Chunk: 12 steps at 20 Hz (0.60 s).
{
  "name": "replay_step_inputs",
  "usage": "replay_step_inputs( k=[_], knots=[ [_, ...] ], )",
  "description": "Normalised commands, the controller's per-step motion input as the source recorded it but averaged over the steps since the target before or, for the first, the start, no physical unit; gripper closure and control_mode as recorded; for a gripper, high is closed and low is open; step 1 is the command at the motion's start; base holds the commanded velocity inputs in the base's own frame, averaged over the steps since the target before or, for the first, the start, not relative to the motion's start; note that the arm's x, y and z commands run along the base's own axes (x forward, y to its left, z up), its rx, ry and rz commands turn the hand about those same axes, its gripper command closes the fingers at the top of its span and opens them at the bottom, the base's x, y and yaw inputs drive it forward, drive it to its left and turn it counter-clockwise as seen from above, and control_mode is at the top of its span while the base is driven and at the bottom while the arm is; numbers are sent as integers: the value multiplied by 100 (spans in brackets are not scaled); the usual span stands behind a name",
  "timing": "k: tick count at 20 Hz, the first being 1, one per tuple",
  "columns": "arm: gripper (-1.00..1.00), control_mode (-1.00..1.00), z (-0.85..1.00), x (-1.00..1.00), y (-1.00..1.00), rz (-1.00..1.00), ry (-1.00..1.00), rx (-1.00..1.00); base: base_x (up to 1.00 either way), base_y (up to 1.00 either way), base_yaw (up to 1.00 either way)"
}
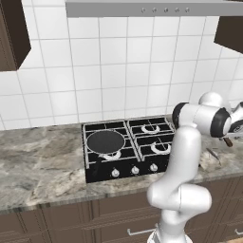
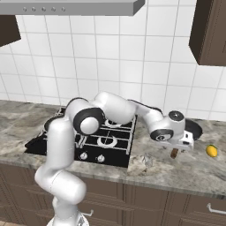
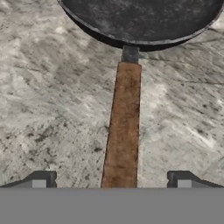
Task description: Place both pans onto different burners. Then place the lemon and the fish on different pans.
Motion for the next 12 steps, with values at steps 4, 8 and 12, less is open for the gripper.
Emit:
replay_step_inputs(
  k=[4,8,12],
  knots=[
    [-100,-100,-24,13,-8,0,0,0,0,0,0],
    [-100,-100,-25,14,-12,0,0,0,0,0,0],
    [-100,-100,-23,11,-12,0,0,0,0,0,0]
  ],
)
